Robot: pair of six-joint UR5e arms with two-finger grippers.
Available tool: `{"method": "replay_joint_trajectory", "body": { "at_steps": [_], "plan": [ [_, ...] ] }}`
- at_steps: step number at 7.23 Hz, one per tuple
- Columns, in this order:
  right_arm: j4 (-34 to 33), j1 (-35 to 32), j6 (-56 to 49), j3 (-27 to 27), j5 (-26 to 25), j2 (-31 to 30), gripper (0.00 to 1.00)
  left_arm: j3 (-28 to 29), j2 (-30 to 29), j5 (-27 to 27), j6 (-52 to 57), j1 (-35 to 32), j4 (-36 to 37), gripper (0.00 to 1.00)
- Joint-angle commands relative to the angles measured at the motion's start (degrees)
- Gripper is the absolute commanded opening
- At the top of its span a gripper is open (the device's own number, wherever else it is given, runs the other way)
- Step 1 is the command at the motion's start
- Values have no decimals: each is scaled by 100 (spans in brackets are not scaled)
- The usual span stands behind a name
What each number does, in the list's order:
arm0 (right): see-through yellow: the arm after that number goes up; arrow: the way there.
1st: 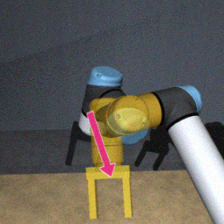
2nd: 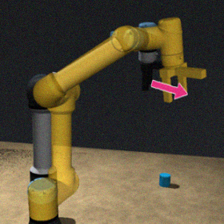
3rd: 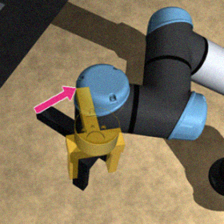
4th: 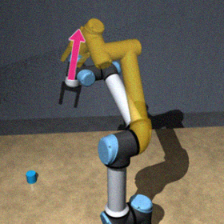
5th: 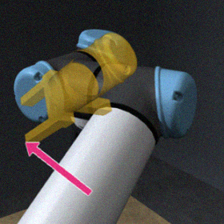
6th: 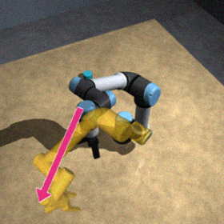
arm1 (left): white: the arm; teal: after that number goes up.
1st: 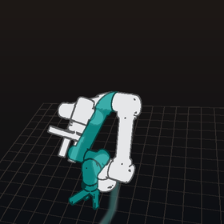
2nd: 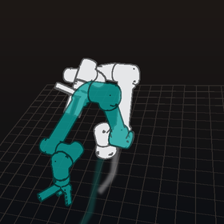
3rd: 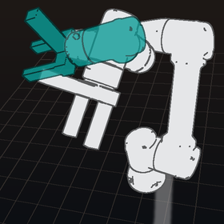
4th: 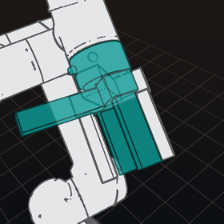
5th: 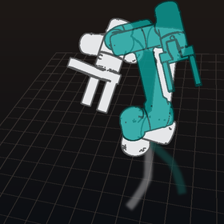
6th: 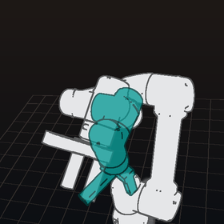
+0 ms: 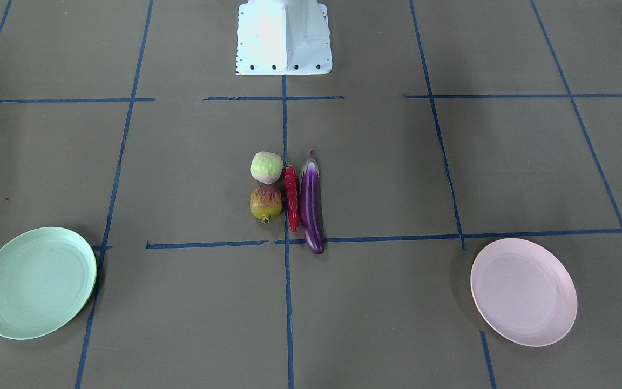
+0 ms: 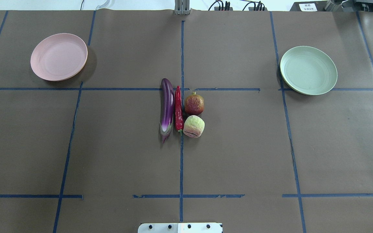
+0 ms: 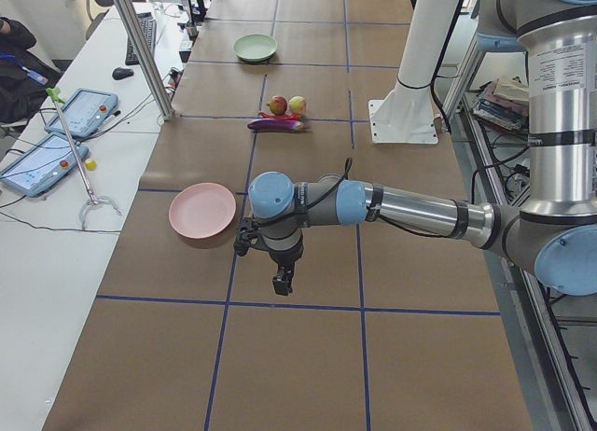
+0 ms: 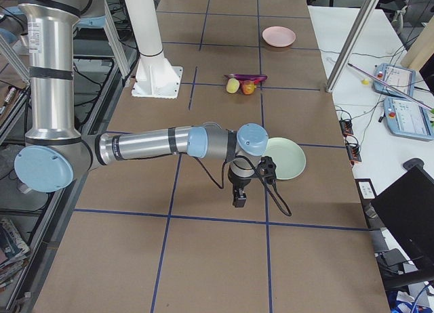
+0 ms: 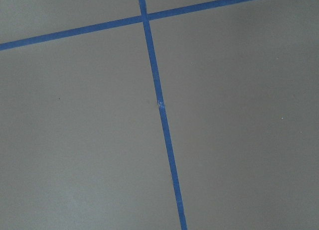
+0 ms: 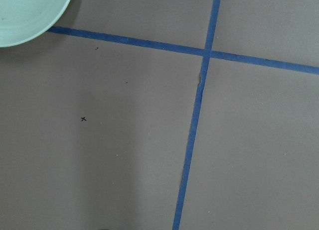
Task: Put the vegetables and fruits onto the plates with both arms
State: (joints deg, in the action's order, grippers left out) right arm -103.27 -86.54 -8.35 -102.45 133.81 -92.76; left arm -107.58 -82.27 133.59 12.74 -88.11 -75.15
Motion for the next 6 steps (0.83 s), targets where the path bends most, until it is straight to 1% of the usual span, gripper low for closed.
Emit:
{"method": "replay_joint_trajectory", "body": {
  "at_steps": [1,3,4,5,6],
  "plan": [
    [0,6,0,6,40,3,100,1,9,0,0,-4,-9,100],
    [9,32,0,-12,189,73,100,9,0,0,0,-4,0,100],
    [122,197,18,-116,190,143,100,9,0,0,0,5,0,100],
    [602,460,131,-178,181,153,100,9,0,9,0,-4,0,100],
    [1207,828,915,-214,181,222,100,9,0,9,0,5,0,100]
  ]
}}
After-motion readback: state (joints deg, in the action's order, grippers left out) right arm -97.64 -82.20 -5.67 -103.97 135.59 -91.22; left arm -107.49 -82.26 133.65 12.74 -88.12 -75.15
